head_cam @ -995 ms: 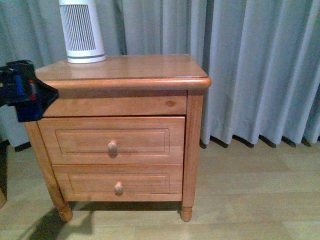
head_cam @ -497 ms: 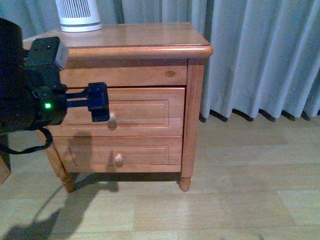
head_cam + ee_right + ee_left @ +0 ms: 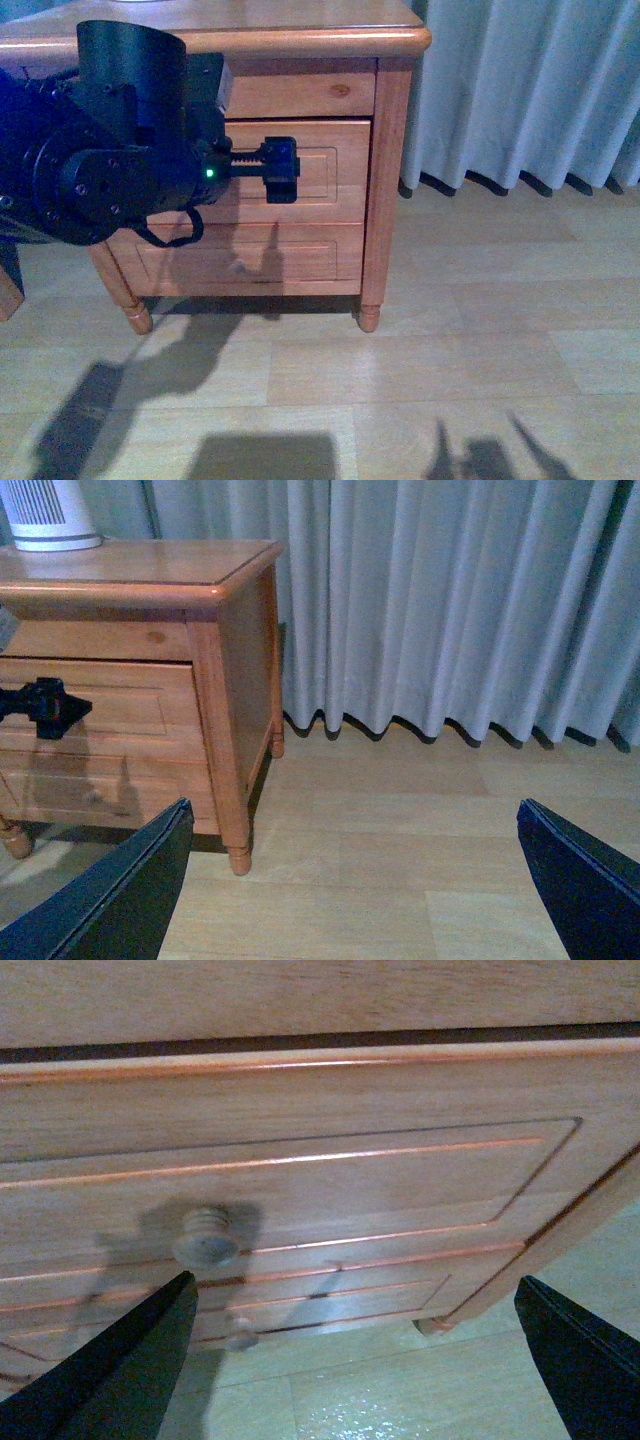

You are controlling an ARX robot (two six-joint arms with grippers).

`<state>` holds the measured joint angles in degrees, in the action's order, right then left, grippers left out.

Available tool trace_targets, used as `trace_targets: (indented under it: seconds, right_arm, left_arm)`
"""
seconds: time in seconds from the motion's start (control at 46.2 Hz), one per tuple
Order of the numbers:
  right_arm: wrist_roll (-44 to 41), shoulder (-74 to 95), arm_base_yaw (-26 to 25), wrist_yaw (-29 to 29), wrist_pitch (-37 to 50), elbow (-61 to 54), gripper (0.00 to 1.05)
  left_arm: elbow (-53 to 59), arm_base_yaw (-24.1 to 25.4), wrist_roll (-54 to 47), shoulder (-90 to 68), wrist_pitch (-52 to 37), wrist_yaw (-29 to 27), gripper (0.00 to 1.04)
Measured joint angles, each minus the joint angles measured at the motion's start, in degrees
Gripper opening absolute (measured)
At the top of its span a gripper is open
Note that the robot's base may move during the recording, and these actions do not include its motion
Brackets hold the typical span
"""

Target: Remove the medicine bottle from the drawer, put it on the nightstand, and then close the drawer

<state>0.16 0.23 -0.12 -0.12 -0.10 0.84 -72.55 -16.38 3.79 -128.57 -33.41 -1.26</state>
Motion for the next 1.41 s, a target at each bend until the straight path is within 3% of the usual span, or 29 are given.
trace_targets:
  seconds: [0.476, 1.406]
  right_arm:
    - [0.0, -0.02, 0.0, 0.0, 0.0, 0.0, 0.98]
    - [0.0, -0.02, 0.0, -0.02, 0.0, 0.0, 0.98]
  left_arm:
    - [-8.59, 4.92, 0.87, -7.28, 1.9, -1.42, 0.98]
    - [-6.91, 4.96, 1.92, -10.71, -2.93, -1.55, 0.98]
